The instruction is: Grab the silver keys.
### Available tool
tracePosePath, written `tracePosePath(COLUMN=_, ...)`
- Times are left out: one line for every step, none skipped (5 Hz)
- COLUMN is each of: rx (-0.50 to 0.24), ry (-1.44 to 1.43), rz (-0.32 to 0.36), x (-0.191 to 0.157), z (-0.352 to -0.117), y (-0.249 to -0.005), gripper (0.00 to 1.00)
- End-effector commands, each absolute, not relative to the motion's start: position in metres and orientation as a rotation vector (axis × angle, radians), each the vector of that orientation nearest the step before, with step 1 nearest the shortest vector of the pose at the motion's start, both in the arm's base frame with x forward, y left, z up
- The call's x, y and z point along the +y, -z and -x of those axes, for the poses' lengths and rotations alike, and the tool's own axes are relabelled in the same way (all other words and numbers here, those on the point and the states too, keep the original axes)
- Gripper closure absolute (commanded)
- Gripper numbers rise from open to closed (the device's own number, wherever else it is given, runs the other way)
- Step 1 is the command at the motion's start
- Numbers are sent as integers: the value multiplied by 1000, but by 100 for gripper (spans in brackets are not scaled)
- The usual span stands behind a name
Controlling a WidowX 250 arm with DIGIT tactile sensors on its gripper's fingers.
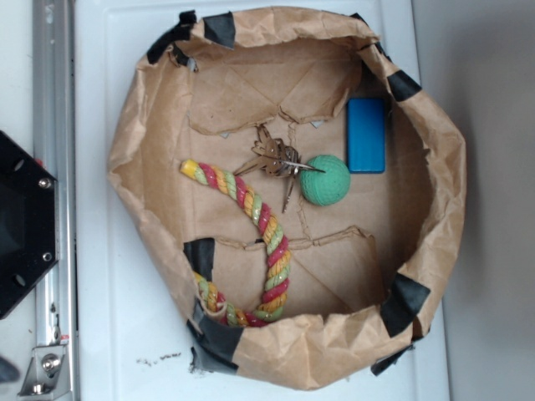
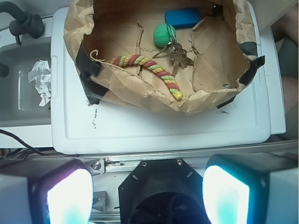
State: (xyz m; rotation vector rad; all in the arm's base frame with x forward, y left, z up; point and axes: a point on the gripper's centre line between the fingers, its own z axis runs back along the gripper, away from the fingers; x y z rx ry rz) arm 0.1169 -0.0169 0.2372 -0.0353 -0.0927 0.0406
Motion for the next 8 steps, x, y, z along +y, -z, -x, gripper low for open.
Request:
tracePosePath(rx=-93, ry=-41, rz=35, x=-17, z=-117, y=-237, gripper=0)
tracePosePath(rx=-71, ry=-58, rz=-60, x=-22, z=-153, y=-215, gripper=0)
tracePosePath(rx=-77, ry=-132, rz=-86, x=-25, z=-187, y=-205, gripper=0)
tracePosePath(rx=-86, ry=-110, rz=-90, x=-16, z=-217, y=-195, gripper=0)
tracePosePath(rx=-143, ry=-72, rz=-106, x=-8, z=-237, y=-186, gripper=0)
tracePosePath(rx=-131, ry=100, rz=-30, x=-8, z=-256, y=-182, gripper=0)
tracePosePath(rx=-131, ry=100, rz=-30, x=-8, z=-256, y=-182, gripper=0)
tracePosePath(rx=-131, ry=100, rz=-30, x=-8, z=-256, y=-182, gripper=0)
